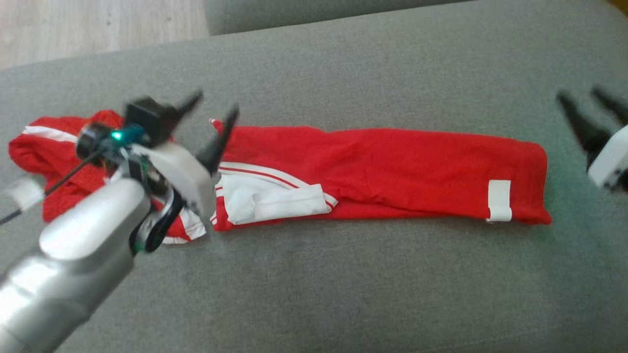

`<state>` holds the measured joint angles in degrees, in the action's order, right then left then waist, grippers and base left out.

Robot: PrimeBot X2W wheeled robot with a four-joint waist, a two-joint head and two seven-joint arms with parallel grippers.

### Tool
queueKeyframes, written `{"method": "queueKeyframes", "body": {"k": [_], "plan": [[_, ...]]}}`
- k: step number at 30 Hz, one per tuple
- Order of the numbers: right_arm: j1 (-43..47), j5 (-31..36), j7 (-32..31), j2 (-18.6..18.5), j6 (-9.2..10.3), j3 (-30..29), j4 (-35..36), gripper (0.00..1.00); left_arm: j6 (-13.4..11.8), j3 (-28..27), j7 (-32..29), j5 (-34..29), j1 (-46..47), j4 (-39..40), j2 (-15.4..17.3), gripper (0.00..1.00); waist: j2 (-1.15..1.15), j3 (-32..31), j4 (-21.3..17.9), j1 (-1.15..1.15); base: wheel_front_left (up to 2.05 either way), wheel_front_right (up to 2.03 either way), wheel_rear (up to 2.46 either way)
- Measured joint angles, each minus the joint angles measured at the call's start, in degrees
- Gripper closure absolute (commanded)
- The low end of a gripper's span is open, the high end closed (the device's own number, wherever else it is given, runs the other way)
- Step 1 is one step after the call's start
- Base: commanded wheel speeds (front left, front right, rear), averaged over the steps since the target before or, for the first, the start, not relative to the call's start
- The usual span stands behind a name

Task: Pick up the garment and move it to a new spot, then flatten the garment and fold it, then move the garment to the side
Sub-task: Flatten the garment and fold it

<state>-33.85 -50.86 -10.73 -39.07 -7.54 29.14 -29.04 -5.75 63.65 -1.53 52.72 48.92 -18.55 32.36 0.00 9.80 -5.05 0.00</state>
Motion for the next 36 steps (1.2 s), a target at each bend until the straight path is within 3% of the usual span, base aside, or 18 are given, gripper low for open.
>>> {"method": "queueKeyframes", "body": {"k": [6, 10, 13, 17, 22, 26, 33, 36], "plan": [[0.42, 9.17, 15.51, 9.29, 0.0, -11.51, 1.18, 0.0, -7.22, -9.34, 15.1, 0.96, -1.23, 0.24, -4.46, 0.0, 0.0, -2.26, 0.22, 0.0, 0.0, 0.0, 0.0], [2.79, 15.77, 21.15, 15.39, 0.0, -17.48, 2.9, 0.0, -9.55, -13.28, 15.99, -1.78, -5.94, 1.22, -5.7, 0.0, 0.0, -3.45, 0.06, -0.01, 0.0, 0.0, 0.0], [7.69, 22.5, 23.41, 21.64, 0.0, -22.56, 5.87, 0.0, -11.48, -20.64, 16.0, -8.14, -13.67, 5.47, -8.36, 0.0, 0.0, -4.14, -0.11, -0.01, 0.0, 0.0, 0.0], [15.54, 30.25, 24.53, 29.56, 0.0, -29.1, 9.73, 0.0, -11.91, -27.84, 16.0, -16.78, -23.22, 8.91, -12.73, 0.0, 0.0, -4.79, 0.01, -0.01, 0.0, 0.0, 0.0], [24.95, 37.4, 24.93, 35.41, 0.0, -31.54, 12.34, 0.0, -10.12, -32.21, 16.06, -23.63, -34.48, 7.99, -17.81, 0.0, 0.0, -5.41, 0.41, -0.01, 0.0, 0.0, 0.0], [29.06, 37.83, 24.94, 35.95, 0.0, -32.63, 12.37, 0.0, -7.36, -36.44, 16.06, -27.22, -38.97, 7.38, -21.62, 0.0, 0.0, -5.05, 0.8, -0.01, 0.0, 0.0, 0.0], [28.67, 37.44, 24.95, 36.39, 0.0, -32.54, 11.47, 0.0, -2.36, -41.72, 16.06, -32.93, -39.22, 6.6, -24.91, 0.0, 0.0, -3.85, 1.12, -0.01, 0.0, 0.0, 0.0], [26.47, 42.69, 23.42, 36.44, 0.0, -36.54, 8.34, 0.0, -0.01, -43.2, 16.06, -35.21, -38.92, 6.03, -26.32, 0.0, 0.0, -2.6, 1.21, -0.01, 0.0, 0.0, 0.0]]}}
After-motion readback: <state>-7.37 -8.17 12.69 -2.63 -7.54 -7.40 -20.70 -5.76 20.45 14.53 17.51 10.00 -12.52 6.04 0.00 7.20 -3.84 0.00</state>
